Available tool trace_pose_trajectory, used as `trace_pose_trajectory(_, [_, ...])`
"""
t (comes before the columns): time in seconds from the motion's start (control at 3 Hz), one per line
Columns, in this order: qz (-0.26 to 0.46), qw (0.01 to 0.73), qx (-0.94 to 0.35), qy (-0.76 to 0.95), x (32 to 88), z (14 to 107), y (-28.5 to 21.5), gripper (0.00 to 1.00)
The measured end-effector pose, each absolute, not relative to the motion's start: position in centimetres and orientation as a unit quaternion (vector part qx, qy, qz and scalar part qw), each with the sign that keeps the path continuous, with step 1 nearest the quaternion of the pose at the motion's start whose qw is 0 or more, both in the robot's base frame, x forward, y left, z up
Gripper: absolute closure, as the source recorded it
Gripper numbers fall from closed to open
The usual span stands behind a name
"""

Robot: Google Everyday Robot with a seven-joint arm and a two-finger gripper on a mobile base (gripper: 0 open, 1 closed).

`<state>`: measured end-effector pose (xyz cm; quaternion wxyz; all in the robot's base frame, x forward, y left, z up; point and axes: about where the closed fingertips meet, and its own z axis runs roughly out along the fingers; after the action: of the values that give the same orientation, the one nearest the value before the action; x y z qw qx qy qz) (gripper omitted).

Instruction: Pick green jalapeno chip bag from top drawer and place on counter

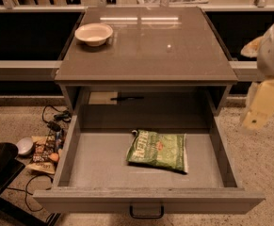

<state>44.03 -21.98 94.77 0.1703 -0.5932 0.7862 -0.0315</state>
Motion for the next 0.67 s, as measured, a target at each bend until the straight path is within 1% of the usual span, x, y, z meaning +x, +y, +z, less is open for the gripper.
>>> trace_pose_trajectory(0.33, [0.005, 0.179, -0.591, 0.786, 45.2, 86.6, -22.3, 0.0])
trace_pose_trajectory(0.67, [0.029, 0.204, -0.597, 0.775, 48.3, 80.2, -20.9, 0.0])
